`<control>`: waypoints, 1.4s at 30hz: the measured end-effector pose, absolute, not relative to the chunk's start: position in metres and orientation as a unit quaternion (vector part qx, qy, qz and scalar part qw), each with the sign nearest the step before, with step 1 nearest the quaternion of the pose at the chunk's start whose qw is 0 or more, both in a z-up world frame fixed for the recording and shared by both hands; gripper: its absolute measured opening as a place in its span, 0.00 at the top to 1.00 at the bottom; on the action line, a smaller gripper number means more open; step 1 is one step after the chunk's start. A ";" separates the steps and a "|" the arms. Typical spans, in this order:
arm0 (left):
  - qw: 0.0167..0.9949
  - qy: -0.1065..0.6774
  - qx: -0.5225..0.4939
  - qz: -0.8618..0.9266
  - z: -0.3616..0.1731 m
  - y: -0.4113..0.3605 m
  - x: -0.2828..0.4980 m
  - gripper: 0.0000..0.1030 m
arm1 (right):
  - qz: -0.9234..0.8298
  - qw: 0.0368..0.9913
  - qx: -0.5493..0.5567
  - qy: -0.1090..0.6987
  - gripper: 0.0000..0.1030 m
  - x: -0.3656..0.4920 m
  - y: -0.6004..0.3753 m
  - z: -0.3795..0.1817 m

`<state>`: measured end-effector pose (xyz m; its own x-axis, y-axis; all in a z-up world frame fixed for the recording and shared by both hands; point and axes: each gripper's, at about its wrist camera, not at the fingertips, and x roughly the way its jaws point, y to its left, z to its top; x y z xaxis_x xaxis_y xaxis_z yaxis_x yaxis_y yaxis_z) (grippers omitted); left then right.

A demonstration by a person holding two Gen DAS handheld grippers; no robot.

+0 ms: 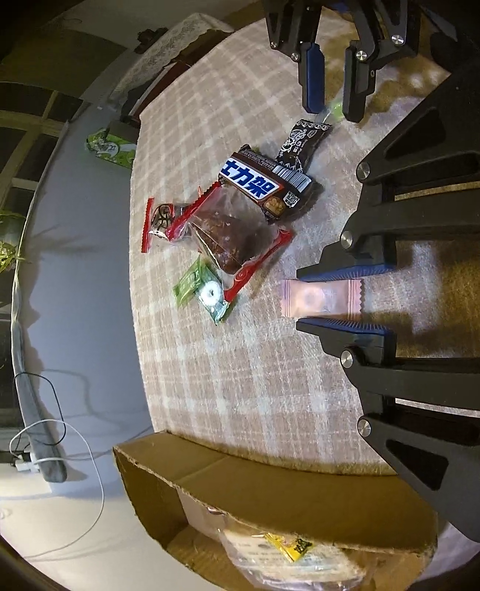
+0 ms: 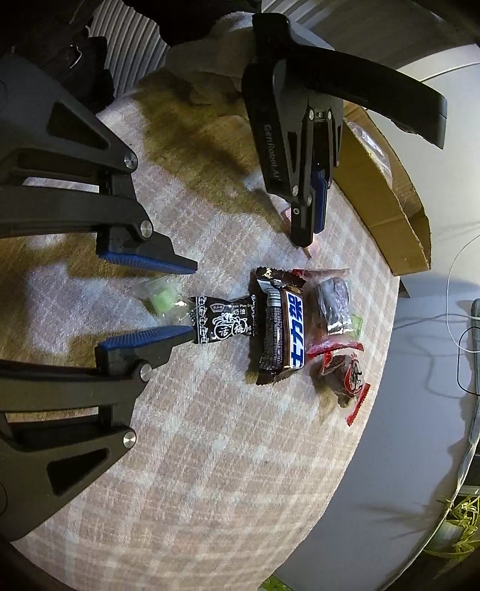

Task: Organize snacks
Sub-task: 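Grasp the pink candy with the left gripper while the right grasps a green candy, then carry the pink and green candies over the cardboard box with both grippers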

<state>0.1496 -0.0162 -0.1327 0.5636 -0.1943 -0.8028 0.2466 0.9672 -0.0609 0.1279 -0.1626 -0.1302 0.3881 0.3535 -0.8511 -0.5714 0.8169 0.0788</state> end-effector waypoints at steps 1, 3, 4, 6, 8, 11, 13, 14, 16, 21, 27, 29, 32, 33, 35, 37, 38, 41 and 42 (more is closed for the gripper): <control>0.884 0.449 0.030 -0.125 -0.133 -0.017 0.150 0.83 | 0.285 0.823 -0.115 0.478 0.71 0.127 -0.163 -0.130; 0.885 0.447 0.033 -0.124 -0.133 -0.017 0.152 0.83 | 0.287 0.821 -0.124 0.478 0.69 0.123 -0.164 -0.130; 0.885 0.447 0.033 -0.124 -0.133 -0.018 0.153 0.83 | 0.283 0.823 -0.128 0.475 0.67 0.122 -0.165 -0.130; 0.886 0.446 0.032 -0.123 -0.133 -0.017 0.152 0.83 | 0.280 0.822 -0.137 0.476 0.65 0.119 -0.165 -0.133; 0.886 0.446 0.030 -0.123 -0.132 -0.016 0.152 0.83 | 0.276 0.823 -0.144 0.475 0.65 0.117 -0.166 -0.135; 0.887 0.445 0.029 -0.121 -0.132 -0.016 0.150 0.83 | 0.277 0.823 -0.144 0.475 0.68 0.115 -0.168 -0.136; 0.887 0.445 0.026 -0.121 -0.132 -0.015 0.147 0.83 | 0.276 0.825 -0.142 0.473 0.73 0.114 -0.169 -0.135; 0.887 0.444 0.024 -0.122 -0.132 -0.015 0.147 0.84 | 0.276 0.825 -0.141 0.472 0.74 0.114 -0.169 -0.134; 0.887 0.444 0.018 -0.124 -0.131 -0.014 0.145 0.84 | 0.276 0.827 -0.137 0.470 0.77 0.114 -0.168 -0.132; 0.890 0.438 0.002 -0.124 -0.125 -0.010 0.140 0.84 | 0.274 0.835 -0.120 0.463 0.78 0.117 -0.172 -0.124; 0.894 0.431 -0.012 -0.119 -0.116 -0.003 0.135 0.84 | 0.267 0.845 -0.105 0.451 0.78 0.120 -0.179 -0.113; 0.897 0.427 -0.014 -0.116 -0.112 -0.002 0.131 0.84 | 0.268 0.848 -0.103 0.446 0.78 0.120 -0.180 -0.108; 0.900 0.420 -0.020 -0.115 -0.105 0.003 0.128 0.84 | 0.271 0.851 -0.099 0.439 0.78 0.119 -0.180 -0.100; 0.902 0.416 -0.021 -0.114 -0.101 0.006 0.126 0.84 | 0.272 0.853 -0.098 0.435 0.78 0.121 -0.178 -0.096; 0.905 0.411 -0.024 -0.111 -0.096 0.010 0.125 0.84 | 0.275 0.855 -0.097 0.428 0.78 0.126 -0.174 -0.089; 0.908 0.404 -0.027 -0.105 -0.089 0.017 0.123 0.84 | 0.279 0.858 -0.093 0.422 0.78 0.129 -0.170 -0.082; 0.910 0.400 -0.027 -0.103 -0.086 0.020 0.122 0.84 | 0.281 0.859 -0.092 0.419 0.78 0.132 -0.167 -0.079; 0.915 0.391 -0.029 -0.092 -0.078 0.032 0.121 0.84 | 0.288 0.862 -0.094 0.406 0.78 0.139 -0.157 -0.067; 0.918 0.386 -0.031 -0.087 -0.074 0.038 0.120 0.84 | 0.290 0.864 -0.096 0.401 0.78 0.142 -0.153 -0.063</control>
